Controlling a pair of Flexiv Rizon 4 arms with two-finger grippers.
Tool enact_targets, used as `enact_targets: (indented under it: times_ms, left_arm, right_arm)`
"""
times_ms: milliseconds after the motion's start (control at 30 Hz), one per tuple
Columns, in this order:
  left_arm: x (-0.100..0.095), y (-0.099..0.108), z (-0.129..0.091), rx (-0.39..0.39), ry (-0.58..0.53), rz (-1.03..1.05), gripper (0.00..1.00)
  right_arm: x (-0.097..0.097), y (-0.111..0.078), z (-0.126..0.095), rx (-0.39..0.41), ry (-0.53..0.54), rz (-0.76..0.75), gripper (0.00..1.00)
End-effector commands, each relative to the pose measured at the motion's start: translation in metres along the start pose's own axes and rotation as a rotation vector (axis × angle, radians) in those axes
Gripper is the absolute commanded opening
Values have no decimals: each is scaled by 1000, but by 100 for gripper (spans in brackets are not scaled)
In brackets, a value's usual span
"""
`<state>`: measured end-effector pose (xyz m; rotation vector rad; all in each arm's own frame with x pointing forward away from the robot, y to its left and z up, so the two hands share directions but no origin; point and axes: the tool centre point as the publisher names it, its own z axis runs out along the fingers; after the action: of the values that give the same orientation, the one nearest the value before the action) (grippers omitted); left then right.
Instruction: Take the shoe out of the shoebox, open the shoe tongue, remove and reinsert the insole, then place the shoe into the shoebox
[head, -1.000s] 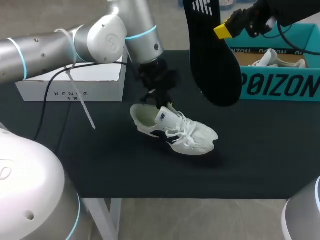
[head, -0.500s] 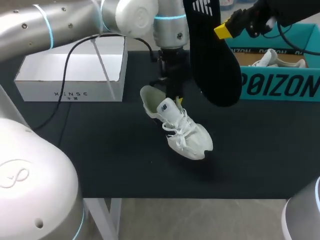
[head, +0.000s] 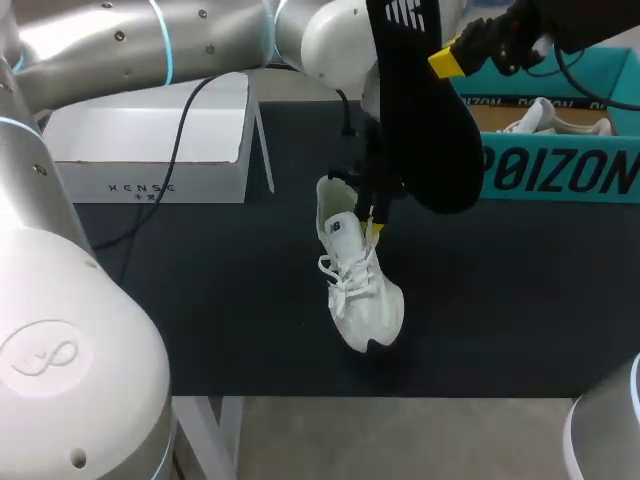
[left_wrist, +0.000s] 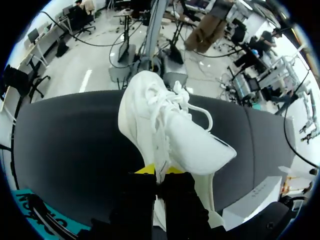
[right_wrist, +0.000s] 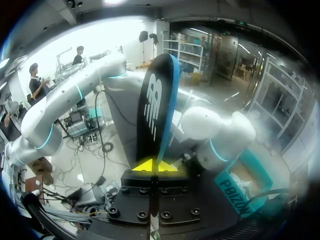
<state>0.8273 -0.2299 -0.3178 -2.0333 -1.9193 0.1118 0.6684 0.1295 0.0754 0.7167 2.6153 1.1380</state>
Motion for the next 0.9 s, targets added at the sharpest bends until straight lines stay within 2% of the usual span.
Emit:
enact_targets:
  times_ms: [33, 267, 733, 800, 867, 900]
  left_arm:
    - [-11, 0, 8, -3, 106, 51, 0]
    - [-25, 1, 19, -15, 120, 75, 0]
    - [-33, 4, 38, -4, 120, 78, 0]
    - [-35, 4, 40, -25, 119, 79, 0]
    - [-36, 4, 42, -30, 139, 77, 73]
    - [-36, 5, 41, -35, 130, 80, 100]
  right_arm:
    - [-1, 2, 1, 4, 1, 2, 0]
    - [-1, 2, 1, 4, 1, 2, 0]
    - [-1, 2, 1, 4, 1, 2, 0]
    - [-1, 2, 1, 4, 1, 2, 0]
    - [-1, 2, 1, 4, 1, 2, 0]
    - [-1, 2, 1, 4, 1, 2, 0]
